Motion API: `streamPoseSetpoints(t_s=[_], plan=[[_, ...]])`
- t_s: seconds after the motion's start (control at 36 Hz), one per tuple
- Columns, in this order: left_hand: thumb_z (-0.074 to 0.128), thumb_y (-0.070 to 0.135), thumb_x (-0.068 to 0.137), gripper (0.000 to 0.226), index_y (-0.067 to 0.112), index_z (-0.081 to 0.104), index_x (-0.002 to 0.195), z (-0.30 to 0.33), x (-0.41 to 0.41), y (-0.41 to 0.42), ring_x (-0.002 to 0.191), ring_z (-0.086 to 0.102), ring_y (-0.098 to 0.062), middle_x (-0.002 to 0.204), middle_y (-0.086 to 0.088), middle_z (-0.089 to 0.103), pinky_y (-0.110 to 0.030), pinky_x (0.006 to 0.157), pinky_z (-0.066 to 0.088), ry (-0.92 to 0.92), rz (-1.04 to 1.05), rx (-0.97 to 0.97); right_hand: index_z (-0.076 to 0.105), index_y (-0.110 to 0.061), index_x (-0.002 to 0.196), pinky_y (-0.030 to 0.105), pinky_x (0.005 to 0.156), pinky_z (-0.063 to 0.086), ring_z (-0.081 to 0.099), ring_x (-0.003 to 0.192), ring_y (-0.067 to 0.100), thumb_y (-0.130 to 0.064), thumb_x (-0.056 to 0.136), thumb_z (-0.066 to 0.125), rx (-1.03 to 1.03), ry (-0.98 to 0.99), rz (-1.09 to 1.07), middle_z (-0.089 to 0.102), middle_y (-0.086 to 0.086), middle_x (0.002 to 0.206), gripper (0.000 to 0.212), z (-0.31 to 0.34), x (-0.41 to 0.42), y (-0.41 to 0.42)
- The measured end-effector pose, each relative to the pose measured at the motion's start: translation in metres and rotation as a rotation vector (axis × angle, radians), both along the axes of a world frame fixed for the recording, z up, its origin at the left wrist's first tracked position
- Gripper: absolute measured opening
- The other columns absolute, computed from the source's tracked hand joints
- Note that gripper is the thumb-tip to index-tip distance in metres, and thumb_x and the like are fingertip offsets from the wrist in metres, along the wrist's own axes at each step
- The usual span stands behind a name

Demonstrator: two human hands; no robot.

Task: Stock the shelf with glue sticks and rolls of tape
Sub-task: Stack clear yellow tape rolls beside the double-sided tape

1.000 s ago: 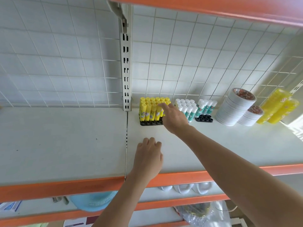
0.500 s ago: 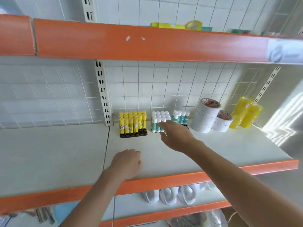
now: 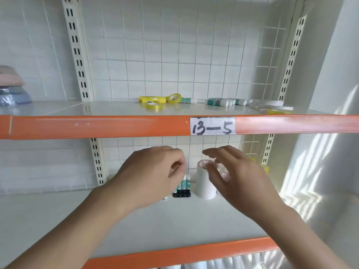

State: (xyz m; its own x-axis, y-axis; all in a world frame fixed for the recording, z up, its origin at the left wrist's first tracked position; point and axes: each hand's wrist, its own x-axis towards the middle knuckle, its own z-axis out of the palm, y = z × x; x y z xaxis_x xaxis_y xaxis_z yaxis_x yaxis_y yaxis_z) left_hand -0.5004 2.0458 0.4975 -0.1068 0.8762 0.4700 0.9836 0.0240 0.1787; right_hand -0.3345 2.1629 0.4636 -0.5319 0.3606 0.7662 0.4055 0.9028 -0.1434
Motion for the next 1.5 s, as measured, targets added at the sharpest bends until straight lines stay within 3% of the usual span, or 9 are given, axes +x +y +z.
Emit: streamPoseSetpoints(t_s=[0.31,0.5,0.67,0.78,0.92,1.08,1.31,1.39,1.5], plan=[[0.049,0.036,0.092,0.019,0.027,0.062,0.080,0.099,0.001,0.019,0.075,0.060,-0.010,0.074,0.014,0.063,-0.032,0.070,0.051,0.164,0.121,0.131,0.064,-0.026,0.113,0.035,0.061,0.053,0.064,0.085,0.017,-0.031,0.091,0.058,0.147,0.060,0.032,0.065,-0.007,0.100,0.023,0.089,0.006,0.030],[0.045,0.033,0.094,0.016,0.026,0.060,0.089,0.127,-0.049,0.057,0.086,0.054,-0.018,0.089,0.009,0.059,-0.029,0.065,0.039,0.366,0.308,-0.063,0.057,-0.030,0.122,0.035,0.081,0.051,0.060,0.099,0.015,-0.037,0.095,0.052,-0.003,-0.170,-0.002,0.059,-0.007,0.112,0.028,0.125,-0.048,0.063],[0.045,0.037,0.095,0.023,0.025,0.060,0.107,0.133,-0.092,0.084,0.095,0.053,-0.019,0.096,0.007,0.053,-0.030,0.076,0.042,0.374,0.365,-0.235,0.052,-0.030,0.129,0.033,0.084,0.048,0.057,0.103,0.018,-0.040,0.098,0.046,0.022,-0.401,-0.064,0.055,-0.004,0.121,0.033,0.146,-0.100,0.085],[0.042,0.050,0.096,0.043,0.027,0.052,0.130,0.134,-0.115,0.097,0.112,0.051,-0.021,0.124,0.004,0.055,-0.031,0.085,0.042,0.384,0.334,-0.364,0.046,-0.029,0.136,0.036,0.094,0.046,0.052,0.115,0.021,-0.038,0.098,0.045,0.034,-0.588,-0.090,0.051,-0.002,0.127,0.039,0.155,-0.127,0.099],[0.044,0.055,0.093,0.051,0.029,0.046,0.137,0.137,-0.135,0.104,0.121,0.047,-0.019,0.138,0.005,0.048,-0.036,0.102,0.040,0.289,0.194,-0.546,0.035,-0.030,0.145,0.038,0.103,0.040,0.050,0.118,0.019,-0.037,0.098,0.046,0.005,-0.860,-0.055,0.042,-0.005,0.141,0.049,0.163,-0.156,0.112],[0.050,0.051,0.092,0.041,0.030,0.053,0.128,0.131,-0.150,0.112,0.107,0.054,-0.014,0.125,0.008,0.055,-0.031,0.093,0.044,0.211,0.098,-0.545,0.030,-0.030,0.147,0.046,0.099,0.043,0.048,0.123,0.024,-0.032,0.097,0.044,-0.001,-0.988,-0.151,0.037,-0.005,0.145,0.052,0.162,-0.195,0.133],[0.057,0.047,0.092,0.031,0.027,0.061,0.115,0.138,-0.170,0.115,0.105,0.056,-0.011,0.112,0.011,0.059,-0.030,0.094,0.046,0.070,-0.018,-0.450,0.042,-0.032,0.130,0.048,0.090,0.050,0.057,0.105,0.027,-0.018,0.090,0.044,-0.046,-1.022,-0.162,0.053,0.001,0.124,0.042,0.161,-0.232,0.152],[0.058,0.048,0.091,0.030,0.027,0.063,0.112,0.131,-0.178,0.120,0.100,0.058,-0.009,0.098,0.016,0.059,-0.023,0.082,0.046,0.029,-0.025,-0.445,0.040,-0.034,0.133,0.045,0.087,0.051,0.057,0.100,0.026,-0.015,0.089,0.039,-0.068,-0.996,-0.163,0.054,-0.001,0.117,0.048,0.156,-0.239,0.160],[0.059,0.056,0.087,0.035,0.022,0.064,0.095,0.130,-0.184,0.124,0.083,0.057,-0.010,0.090,0.008,0.062,-0.024,0.073,0.043,0.006,-0.010,-0.413,0.048,-0.027,0.115,0.037,0.081,0.045,0.049,0.095,0.022,-0.023,0.094,0.040,-0.064,-0.918,-0.133,0.046,-0.005,0.105,0.022,0.152,-0.239,0.167]])
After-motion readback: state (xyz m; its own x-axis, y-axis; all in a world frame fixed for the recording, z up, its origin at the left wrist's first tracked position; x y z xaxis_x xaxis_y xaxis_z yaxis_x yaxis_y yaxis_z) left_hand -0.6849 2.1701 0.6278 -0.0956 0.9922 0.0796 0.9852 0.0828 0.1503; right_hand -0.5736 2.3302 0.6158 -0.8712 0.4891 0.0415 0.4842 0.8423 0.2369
